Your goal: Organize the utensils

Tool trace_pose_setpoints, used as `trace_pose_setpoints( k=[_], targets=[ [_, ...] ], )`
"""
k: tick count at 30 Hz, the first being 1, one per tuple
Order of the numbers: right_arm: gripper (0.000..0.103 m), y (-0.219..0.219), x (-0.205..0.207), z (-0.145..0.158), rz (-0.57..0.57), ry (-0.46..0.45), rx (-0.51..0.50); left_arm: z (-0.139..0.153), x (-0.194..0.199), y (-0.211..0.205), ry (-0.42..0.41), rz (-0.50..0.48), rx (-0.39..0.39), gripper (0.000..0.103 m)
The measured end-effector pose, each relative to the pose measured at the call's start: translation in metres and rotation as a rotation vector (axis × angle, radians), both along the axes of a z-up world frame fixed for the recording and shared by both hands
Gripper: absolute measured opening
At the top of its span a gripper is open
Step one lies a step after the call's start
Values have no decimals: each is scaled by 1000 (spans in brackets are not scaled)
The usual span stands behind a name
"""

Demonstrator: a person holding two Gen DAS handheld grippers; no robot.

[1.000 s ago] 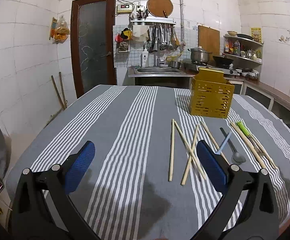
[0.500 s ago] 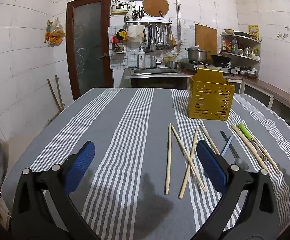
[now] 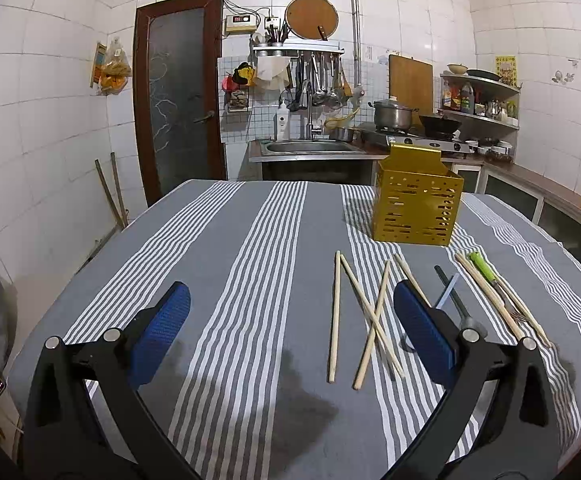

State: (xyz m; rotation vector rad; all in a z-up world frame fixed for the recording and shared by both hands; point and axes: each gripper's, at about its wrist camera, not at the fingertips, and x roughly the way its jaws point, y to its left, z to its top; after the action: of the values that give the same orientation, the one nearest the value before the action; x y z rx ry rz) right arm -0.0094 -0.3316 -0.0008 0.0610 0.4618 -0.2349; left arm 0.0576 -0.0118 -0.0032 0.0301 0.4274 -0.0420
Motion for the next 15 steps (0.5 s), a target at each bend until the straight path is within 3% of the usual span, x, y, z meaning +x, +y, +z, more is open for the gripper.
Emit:
trace_pose_setpoints(
  k=[15],
  targets=[
    [99,-6,-19,5,0,-38,11,10,-24,1,-12,8,2,98]
  ],
)
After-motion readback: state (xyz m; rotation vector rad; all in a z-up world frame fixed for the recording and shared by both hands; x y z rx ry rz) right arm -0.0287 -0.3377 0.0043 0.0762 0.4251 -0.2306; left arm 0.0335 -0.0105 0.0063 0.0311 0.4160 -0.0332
